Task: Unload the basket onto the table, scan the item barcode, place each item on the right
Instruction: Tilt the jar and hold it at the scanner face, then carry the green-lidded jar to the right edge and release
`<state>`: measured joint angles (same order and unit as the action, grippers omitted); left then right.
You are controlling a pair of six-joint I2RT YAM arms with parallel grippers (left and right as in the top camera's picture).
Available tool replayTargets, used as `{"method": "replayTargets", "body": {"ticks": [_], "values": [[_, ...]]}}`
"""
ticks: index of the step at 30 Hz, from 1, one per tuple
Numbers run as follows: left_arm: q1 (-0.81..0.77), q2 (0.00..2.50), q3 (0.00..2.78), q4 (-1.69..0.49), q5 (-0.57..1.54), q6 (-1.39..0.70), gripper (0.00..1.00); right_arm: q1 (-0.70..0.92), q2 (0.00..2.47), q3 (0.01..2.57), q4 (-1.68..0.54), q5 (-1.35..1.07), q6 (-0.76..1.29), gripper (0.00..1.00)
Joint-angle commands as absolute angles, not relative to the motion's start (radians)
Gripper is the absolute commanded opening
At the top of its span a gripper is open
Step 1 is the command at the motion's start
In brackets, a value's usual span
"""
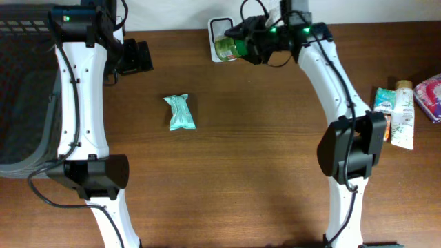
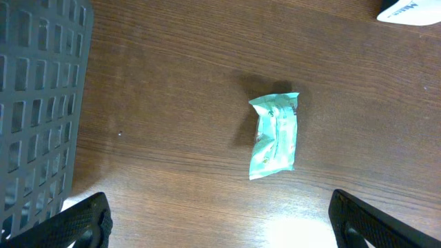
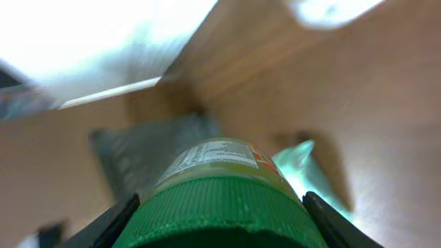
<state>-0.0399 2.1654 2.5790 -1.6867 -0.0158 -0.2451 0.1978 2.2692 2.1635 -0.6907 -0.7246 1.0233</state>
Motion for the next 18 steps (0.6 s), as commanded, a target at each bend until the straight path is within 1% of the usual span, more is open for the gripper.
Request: {"method": "replayTargets", "body": {"ticks": [1,3,5,7,8,11,12,13,16,18], "values": [[-0.043,2.149,2.585,-1.688,-0.023,-0.233,0.99,0.238,2.232,2.184,-0.659,-0.352,0.936,0.56],[-0.043,2.149,2.585,-1.688,-0.023,-0.233,0.99,0.276,2.236,2.184,-0.578,-0.162,0.791,0.57],[-0.043,2.149,2.585,-1.688,-0.023,-0.233,0.99,0.316,2.254,2.182,-0.478,-0.046,0.651,0.57],[-0.043,2.149,2.585,-1.688,-0.023,-0.233,0.99,0.347,2.298,2.183,-0.344,-0.003,0.530,0.57],[-0.043,2.149,2.585,-1.688,-0.023,-0.233,0.99,0.353,2.321,2.183,-0.291,-0.002,0.500,0.57],[-0.043,2.149,2.585,-1.688,-0.023,-0.233,0.99,0.352,2.402,2.183,-0.130,0.006,0.501,0.57],[-0.043,2.149,2.585,-1.688,-0.023,-0.233,0.99,0.352,2.421,2.183,-0.086,0.006,0.500,0.53],[-0.043,2.149,2.585,-1.688,-0.023,-0.233,0.99,0.352,2.442,2.183,-0.034,0.006,0.499,0.53],[-0.043,2.149,2.585,-1.688,-0.023,-0.233,0.99,0.353,2.495,2.183,0.118,0.005,0.405,0.52],[-0.043,2.149,2.585,-1.688,-0.023,-0.233,0.99,0.353,2.508,2.183,0.176,0.012,0.358,0.52]]}}
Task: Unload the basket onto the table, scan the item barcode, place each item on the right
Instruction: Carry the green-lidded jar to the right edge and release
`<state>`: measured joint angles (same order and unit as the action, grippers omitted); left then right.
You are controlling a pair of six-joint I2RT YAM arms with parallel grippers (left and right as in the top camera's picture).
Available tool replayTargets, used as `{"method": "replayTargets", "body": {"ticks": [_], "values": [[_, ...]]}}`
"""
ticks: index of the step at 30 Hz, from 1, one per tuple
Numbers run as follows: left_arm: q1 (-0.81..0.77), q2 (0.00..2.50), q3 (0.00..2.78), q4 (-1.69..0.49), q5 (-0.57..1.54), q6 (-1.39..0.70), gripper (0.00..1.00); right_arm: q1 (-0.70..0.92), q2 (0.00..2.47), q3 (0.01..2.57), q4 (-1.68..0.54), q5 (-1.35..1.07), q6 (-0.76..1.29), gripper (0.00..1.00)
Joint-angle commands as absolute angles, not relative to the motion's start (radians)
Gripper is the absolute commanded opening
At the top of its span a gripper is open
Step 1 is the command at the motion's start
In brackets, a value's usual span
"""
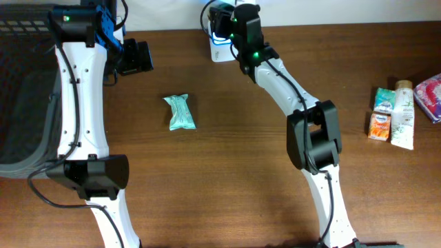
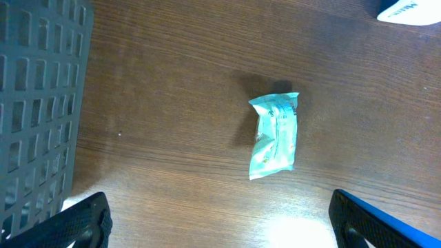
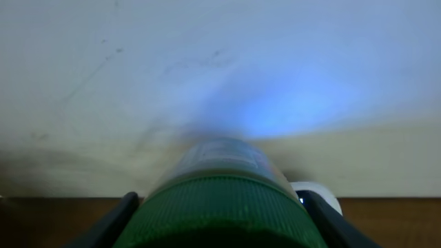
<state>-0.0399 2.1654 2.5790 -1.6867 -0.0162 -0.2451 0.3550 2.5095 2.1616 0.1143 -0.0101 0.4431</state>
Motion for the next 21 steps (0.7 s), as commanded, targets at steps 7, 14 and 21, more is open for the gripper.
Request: {"method": "replayTargets", "body": {"ticks": [7,14,21], "values": [[-0.043,2.149,2.585,-1.688,-0.023,-0.233,0.99,0.351,2.508,2.183,0.180,0.012,0.277,0.50],[-0.043,2.149,2.585,-1.688,-0.023,-0.233,0.99,0.258,2.353,2.183,-0.136,-0.011,0.277,0.44],[-0.043,2.149,2.585,-1.688,-0.023,-0.233,0.99,0.090,2.134,2.183,-0.654,-0.018,0.278,0.44]]}}
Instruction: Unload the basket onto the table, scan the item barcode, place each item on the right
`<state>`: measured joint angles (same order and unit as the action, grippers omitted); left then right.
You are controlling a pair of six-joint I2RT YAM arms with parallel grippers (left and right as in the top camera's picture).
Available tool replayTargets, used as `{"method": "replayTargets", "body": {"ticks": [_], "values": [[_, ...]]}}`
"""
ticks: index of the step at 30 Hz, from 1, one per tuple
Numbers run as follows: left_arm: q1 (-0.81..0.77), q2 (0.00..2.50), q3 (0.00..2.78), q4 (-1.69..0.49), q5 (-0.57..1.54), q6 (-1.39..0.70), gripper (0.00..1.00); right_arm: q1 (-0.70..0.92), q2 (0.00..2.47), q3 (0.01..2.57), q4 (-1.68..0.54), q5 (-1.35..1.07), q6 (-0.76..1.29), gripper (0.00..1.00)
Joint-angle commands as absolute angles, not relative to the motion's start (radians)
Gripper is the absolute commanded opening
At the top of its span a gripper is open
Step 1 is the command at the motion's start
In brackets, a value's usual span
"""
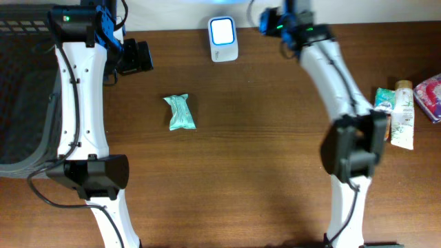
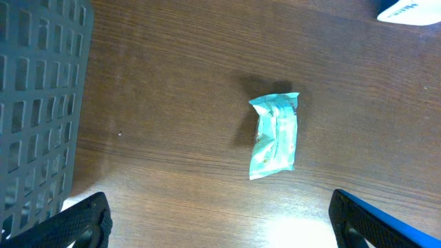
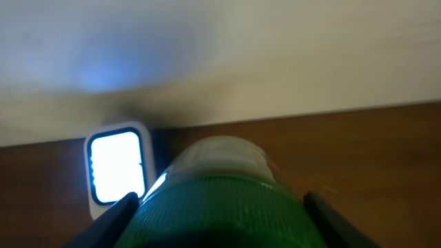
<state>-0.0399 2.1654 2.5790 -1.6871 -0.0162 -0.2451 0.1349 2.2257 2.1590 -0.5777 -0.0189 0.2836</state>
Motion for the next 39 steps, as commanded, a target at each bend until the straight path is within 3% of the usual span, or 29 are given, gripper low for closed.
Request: {"method": "replayTargets", "body": {"ticks": [1,6,11,13,17,19,20,21,22,24,30,33,35,39], "values": [[-0.043,2.149,2.585,-1.688,-0.023,-0.233,0.99,0.049,2.127,2.183,-0.769,-0.017,0.277,0.44],[-0.043,2.149,2.585,-1.688,-0.023,-0.233,0.99,-0.131,2.163,2.109,-1.093,-0.017,0.276,0.43],[-0.043,2.149,2.585,-1.688,-0.023,-0.233,0.99,-0.287,2.167,1.927,-1.005,-0.014,0.276,0.44],[-0.043,2.149,2.585,-1.688,-0.023,-0.233,0.99,-0.344,2.167,1.893,-0.959,-0.014,0.276,0.51],[-0.043,2.149,2.585,-1.688,-0.023,-0.233,0.99,-0.380,2.167,1.860,-0.930,-0.014,0.276,0.52],[-0.043,2.149,2.585,-1.688,-0.023,-0.233,0.99,-0.380,2.167,1.828,-0.910,-0.014,0.276,0.57],[-0.043,2.149,2.585,-1.688,-0.023,-0.233,0.99,-0.380,2.167,1.813,-0.899,-0.014,0.276,0.67],[-0.043,2.149,2.585,-1.688,-0.023,-0.233,0.99,-0.380,2.167,1.799,-0.889,-0.013,0.276,0.85],[-0.043,2.149,2.585,-1.688,-0.023,-0.233,0.99,-0.380,2.167,1.797,-0.884,-0.013,0.276,0.93],[-0.043,2.149,2.585,-1.688,-0.023,-0.233,0.99,-0.380,2.165,1.802,-0.881,-0.014,0.276,0.97],[-0.043,2.149,2.585,-1.688,-0.023,-0.233,0.99,-0.358,2.042,1.963,-1.021,-0.031,0.277,0.99],[-0.043,2.149,2.585,-1.688,-0.023,-0.233,0.99,-0.287,1.961,1.980,-1.041,-0.308,0.274,0.99],[-0.043,2.149,2.585,-1.688,-0.023,-0.233,0.99,-0.183,1.960,1.979,-1.045,-0.522,0.265,0.99],[-0.043,2.149,2.585,-1.688,-0.023,-0.233,0.99,0.037,2.022,1.967,-1.039,-0.491,0.258,0.99]]}}
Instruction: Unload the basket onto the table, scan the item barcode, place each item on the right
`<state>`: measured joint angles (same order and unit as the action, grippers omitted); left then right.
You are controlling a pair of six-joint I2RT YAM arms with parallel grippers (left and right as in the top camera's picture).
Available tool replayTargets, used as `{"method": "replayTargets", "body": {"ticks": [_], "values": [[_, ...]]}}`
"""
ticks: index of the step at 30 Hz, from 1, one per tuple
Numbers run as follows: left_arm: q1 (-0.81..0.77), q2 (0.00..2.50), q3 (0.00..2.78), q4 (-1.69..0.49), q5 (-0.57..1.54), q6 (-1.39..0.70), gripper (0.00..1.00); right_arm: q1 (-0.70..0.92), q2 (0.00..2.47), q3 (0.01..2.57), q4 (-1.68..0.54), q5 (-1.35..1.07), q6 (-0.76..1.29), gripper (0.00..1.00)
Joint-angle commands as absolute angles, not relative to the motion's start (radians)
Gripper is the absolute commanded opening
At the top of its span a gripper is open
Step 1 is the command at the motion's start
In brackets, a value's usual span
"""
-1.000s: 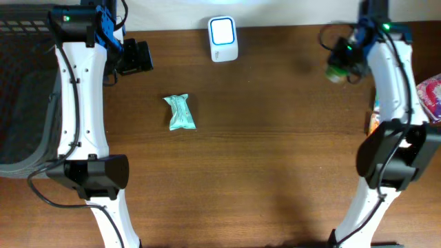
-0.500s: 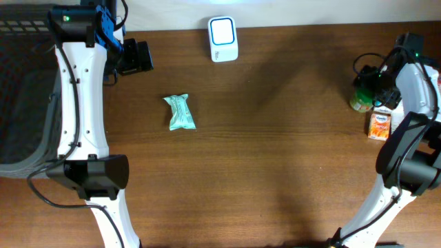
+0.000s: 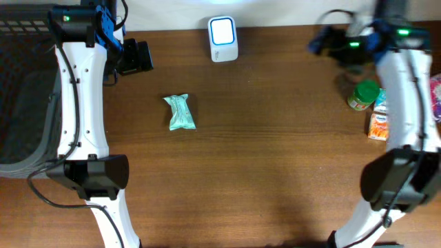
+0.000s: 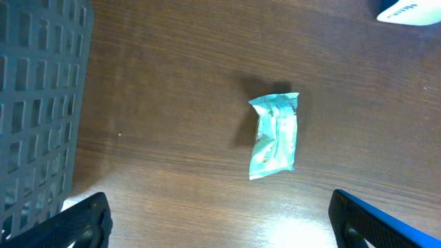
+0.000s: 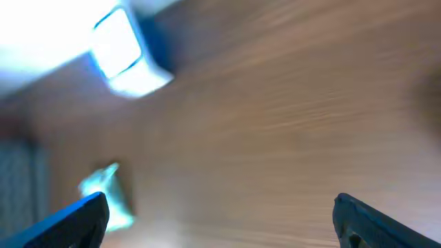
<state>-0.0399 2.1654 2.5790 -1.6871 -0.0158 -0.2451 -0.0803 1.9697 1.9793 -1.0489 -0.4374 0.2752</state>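
The green-capped bottle [image 3: 362, 95] stands upright on the table at the right, free of both grippers. The white scanner [image 3: 223, 29] sits at the back middle with its window lit; it shows blurred as the scanner [image 5: 124, 52] in the right wrist view. My right gripper [image 3: 329, 43] hangs open and empty behind and left of the bottle, and its own view shows only table between the fingers of the right gripper [image 5: 220, 220]. My left gripper [image 3: 134, 57] stays open at the back left, with nothing in the left gripper [image 4: 220, 227].
A teal packet [image 3: 180, 111] lies left of the middle, seen also as the teal packet [image 4: 274, 136]. A grey basket [image 3: 21, 103] fills the left edge. An orange pack [image 3: 376, 126] and a pink packet [image 3: 435, 89] lie at the right by the bottle.
My right gripper held the bottle just right of the scanner. Now the bottle stands at the right by the other items, and the gripper is open and apart from it. The left arm is unchanged.
My right gripper first held the green bottle by the scanner, then had it up at the back wall over the scanner. Then it held it right of the lit scanner. Now the bottle stands let go at the right. The left arm never moved.
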Motion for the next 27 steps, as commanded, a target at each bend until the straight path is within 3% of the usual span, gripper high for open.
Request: {"method": "replayTargets", "body": {"ticks": [1,8,11,15,18,23,27], "values": [[-0.043,2.149,2.585,-1.688,-0.023,-0.233,0.99,0.104,2.052,1.959,-1.021,-0.490,0.258,0.99],[-0.043,2.149,2.585,-1.688,-0.023,-0.233,0.99,0.461,2.279,1.954,-0.786,-0.494,0.367,0.96],[-0.043,2.149,2.585,-1.688,-0.023,-0.233,0.99,0.540,2.330,1.954,-0.706,-0.494,0.425,0.81],[-0.043,2.149,2.585,-1.688,-0.023,-0.233,0.99,0.601,2.376,1.952,-0.646,-0.481,0.424,0.78],[-0.043,2.149,2.585,-1.688,-0.023,-0.233,0.99,0.602,2.398,1.952,-0.647,-0.455,0.425,0.60],[-0.043,2.149,2.585,-1.688,-0.023,-0.233,0.99,0.578,2.399,1.950,-0.722,-0.361,0.400,0.06],[-0.043,2.149,2.585,-1.688,-0.023,-0.233,0.99,0.514,2.366,1.958,-0.812,-0.449,0.397,0.04]]}}
